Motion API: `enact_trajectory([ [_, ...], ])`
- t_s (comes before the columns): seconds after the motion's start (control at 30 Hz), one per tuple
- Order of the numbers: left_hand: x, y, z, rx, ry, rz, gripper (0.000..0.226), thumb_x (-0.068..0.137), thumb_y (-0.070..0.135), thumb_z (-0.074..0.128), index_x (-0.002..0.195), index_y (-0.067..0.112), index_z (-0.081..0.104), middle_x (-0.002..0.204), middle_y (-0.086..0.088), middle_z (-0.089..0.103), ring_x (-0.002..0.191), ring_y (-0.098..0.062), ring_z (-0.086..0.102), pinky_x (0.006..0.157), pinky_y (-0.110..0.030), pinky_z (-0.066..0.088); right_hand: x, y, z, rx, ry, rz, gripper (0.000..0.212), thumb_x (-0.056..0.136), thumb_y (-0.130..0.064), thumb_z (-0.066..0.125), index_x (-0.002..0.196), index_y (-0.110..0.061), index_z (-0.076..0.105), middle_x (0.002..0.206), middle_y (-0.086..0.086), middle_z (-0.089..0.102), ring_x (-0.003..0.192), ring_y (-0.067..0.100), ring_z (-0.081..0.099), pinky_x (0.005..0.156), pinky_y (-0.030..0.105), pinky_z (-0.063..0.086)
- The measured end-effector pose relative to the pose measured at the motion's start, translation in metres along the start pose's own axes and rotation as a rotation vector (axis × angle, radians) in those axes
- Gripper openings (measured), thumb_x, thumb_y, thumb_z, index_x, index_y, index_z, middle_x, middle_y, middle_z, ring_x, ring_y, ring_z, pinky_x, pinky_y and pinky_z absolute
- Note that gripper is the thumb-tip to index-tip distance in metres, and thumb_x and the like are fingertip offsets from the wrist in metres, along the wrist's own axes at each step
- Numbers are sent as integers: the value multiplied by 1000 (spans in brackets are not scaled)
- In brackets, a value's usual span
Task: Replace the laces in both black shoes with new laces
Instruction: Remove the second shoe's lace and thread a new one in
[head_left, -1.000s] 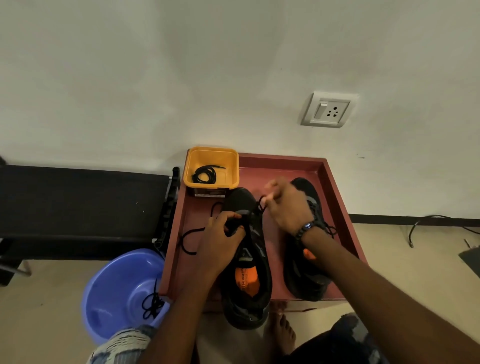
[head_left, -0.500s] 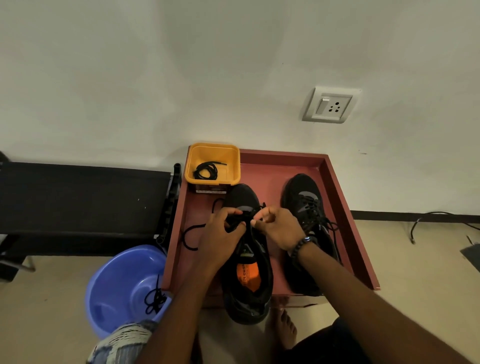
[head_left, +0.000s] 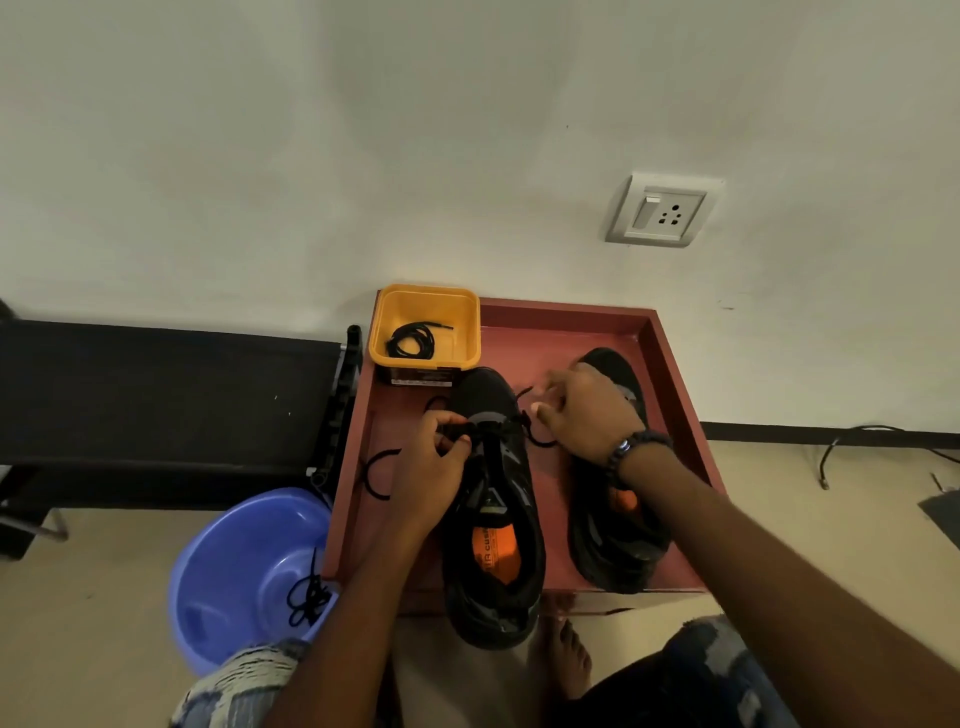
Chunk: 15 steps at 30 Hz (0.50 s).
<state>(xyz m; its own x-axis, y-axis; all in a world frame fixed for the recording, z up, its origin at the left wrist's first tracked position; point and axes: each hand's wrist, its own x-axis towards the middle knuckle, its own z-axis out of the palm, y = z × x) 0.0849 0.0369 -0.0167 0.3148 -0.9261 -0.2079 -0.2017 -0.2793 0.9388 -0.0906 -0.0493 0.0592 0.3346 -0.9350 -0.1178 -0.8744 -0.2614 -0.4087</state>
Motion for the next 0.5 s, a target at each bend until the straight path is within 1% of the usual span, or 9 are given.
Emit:
enact_trajectory([
  [0.07, -1, -1, 0, -5, -28, -12, 18, 94, 23, 64, 109, 31, 57, 98, -3, 66, 90, -17, 66, 84, -44, 57, -7, -14, 13, 70, -18, -133, 13, 91, -34, 66, 103, -28, 68, 102, -9, 58, 96, 12, 58, 86, 32, 51],
  [0.13, -3, -1, -1, -13, -66, -14, 26, 87, 34, 70, 107, 36, 54, 101, -1, 65, 93, -16, 66, 85, -46, 58, -10, -28, 24, -34, -85, -185, 19, 93, -38, 62, 108, -28, 69, 108, -7, 56, 100, 14, 56, 80, 33, 49],
  [0.2, -3, -4, -1, 31, -102, 3, 43, 74, 53, 73, 109, 42, 50, 110, 0, 62, 99, -15, 64, 86, -43, 58, -12, -38, 30, -178, -80, -188, 24, 95, -37, 59, 114, -25, 68, 117, -2, 52, 106, 18, 53, 79, 35, 45],
  [0.23, -4, -4, -1, 66, -119, 12, 52, 70, 55, 74, 113, 41, 49, 115, 0, 59, 102, -14, 62, 88, -41, 57, -11, -42, 29, -238, -70, -199, 23, 96, -35, 59, 113, -23, 69, 118, 0, 52, 108, 20, 54, 79, 35, 45],
  [0.3, -5, -4, 1, 100, -130, 21, 58, 72, 46, 77, 120, 35, 47, 121, 0, 54, 105, -13, 60, 90, -39, 56, -4, -46, 27, -291, -97, -209, 19, 96, -30, 60, 110, -21, 70, 116, 2, 55, 106, 22, 57, 79, 34, 45],
  [0.33, -6, -3, 1, 98, -121, 14, 59, 73, 41, 79, 122, 33, 47, 122, -1, 53, 105, -14, 59, 90, -40, 56, -1, -49, 23, -259, -137, -187, 16, 95, -27, 60, 105, -21, 71, 114, 2, 59, 103, 22, 59, 80, 34, 48],
  [0.4, -6, 0, 2, 80, -97, 1, 64, 65, 43, 77, 121, 32, 48, 121, -2, 53, 103, -14, 59, 88, -41, 57, 8, -46, 18, -113, -219, -113, 11, 94, -23, 61, 91, -22, 71, 101, -4, 66, 96, 18, 64, 85, 35, 53],
  [0.47, -8, 2, 2, 71, -80, -5, 66, 58, 48, 72, 119, 34, 48, 119, -2, 54, 100, -12, 60, 87, -41, 57, 15, -40, 16, 44, -269, -31, 11, 93, -23, 62, 83, -25, 67, 93, -5, 68, 94, 16, 65, 84, 30, 52],
  [0.5, -8, 2, 3, 74, -76, 0, 64, 60, 47, 73, 118, 35, 48, 118, -1, 54, 99, -12, 59, 86, -40, 57, 15, -37, 17, 148, -290, 31, 13, 94, -25, 62, 82, -24, 65, 92, -3, 69, 92, 16, 65, 81, 28, 52],
])
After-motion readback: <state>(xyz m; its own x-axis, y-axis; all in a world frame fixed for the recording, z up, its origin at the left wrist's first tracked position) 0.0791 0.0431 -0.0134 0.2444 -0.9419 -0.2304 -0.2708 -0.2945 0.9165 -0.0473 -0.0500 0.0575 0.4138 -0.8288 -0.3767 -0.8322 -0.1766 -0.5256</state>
